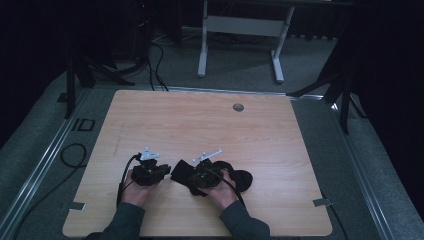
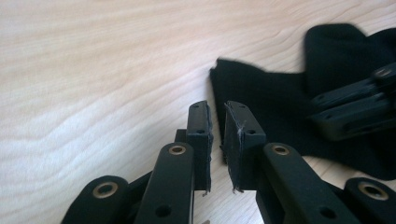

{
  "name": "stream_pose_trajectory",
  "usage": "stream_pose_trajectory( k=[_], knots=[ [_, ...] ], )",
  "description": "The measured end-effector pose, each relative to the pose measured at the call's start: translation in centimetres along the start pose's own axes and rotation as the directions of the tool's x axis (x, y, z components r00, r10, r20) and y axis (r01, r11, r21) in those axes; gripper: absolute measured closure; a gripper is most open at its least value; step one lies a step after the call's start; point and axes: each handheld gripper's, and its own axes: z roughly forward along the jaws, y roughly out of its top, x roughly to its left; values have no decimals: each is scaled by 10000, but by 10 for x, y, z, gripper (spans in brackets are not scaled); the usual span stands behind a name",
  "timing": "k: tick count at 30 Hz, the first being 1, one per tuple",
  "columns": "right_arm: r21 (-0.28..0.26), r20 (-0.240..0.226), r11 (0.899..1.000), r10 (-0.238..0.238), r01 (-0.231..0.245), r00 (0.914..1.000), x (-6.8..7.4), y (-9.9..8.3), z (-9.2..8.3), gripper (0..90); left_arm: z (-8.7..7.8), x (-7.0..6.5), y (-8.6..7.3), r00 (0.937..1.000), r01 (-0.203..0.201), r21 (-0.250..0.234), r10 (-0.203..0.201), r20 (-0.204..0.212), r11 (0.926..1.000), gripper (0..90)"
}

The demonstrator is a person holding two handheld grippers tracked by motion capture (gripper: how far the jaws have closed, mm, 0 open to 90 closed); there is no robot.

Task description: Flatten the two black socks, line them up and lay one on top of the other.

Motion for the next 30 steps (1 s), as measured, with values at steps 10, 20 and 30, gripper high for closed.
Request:
stream_pose_trajectory(
  k=[10,20,30],
  knots=[
    [85,-31,9999,-60,60,10000,1,0,1,831,26,-21,3,9937,-1084,1018,1108,-184,9889,849],
    [-753,-348,9972,10,-36,9994,-5,4,-23,736,28,-21,1,9923,-1194,1104,1223,-195,9867,883],
    [-1309,1011,9905,546,-411,9934,-48,0,-70,698,28,-22,0,9924,-1168,1037,1200,-254,9877,879]
  ],
)
